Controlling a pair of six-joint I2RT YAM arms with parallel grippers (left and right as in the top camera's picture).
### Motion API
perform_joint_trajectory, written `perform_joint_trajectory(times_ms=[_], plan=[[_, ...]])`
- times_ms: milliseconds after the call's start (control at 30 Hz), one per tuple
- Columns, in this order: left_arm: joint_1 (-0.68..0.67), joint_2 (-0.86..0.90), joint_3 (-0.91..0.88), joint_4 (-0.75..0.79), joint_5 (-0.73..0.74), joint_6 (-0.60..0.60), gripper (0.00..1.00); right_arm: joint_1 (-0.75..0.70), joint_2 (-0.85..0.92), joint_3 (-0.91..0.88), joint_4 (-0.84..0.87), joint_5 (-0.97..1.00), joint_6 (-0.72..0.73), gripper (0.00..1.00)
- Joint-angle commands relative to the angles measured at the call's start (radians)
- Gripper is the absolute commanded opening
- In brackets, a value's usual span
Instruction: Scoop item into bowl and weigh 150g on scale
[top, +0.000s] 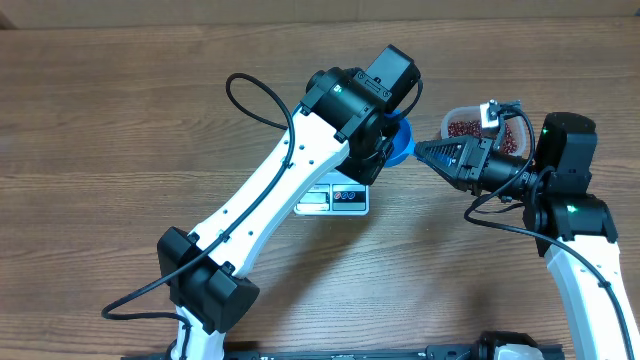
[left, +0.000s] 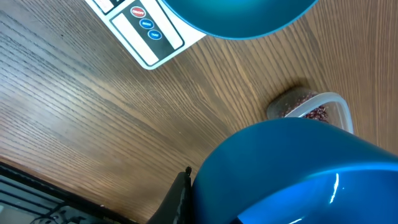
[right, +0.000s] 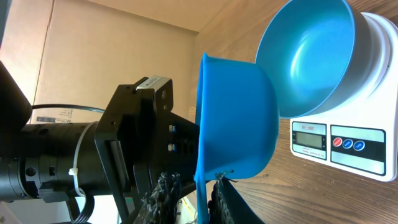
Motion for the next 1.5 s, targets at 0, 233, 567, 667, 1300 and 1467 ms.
perform_joint_trajectory(times_ms=[0,233,567,667,1300,1467], plan=[[0.0,-0.024,0.021,-0.006,0.0,0.023,0.04,-0.002,-0.005,0.022,0.005,-0.005,-0.001,0.2],[0.0,-0.024,0.021,-0.008,0.0,0.039,0.04,-0.002,-0.005,0.022,0.005,-0.005,-0.001,0.16],[0.0,-0.024,0.021,-0.008,0.0,0.039,0.04,-0.002,-0.005,0.022,0.005,-0.005,-0.001,0.04],[0.0,-0.024,0.021,-0.007,0.0,0.039,0.04,-0.002,-0.005,0.022,0.005,-0.005,-0.001,0.04],[0.001,-0.024,0.021,-0.005,-0.005,0.038,0.99,-0.002,-0.005,0.022,0.005,-0.005,-0.001,0.04],[0.016,-0.025,0.021,-0.003,0.001,0.039,1.0,-0.002,-0.005,0.022,0.005,0.003,0.0,0.04]])
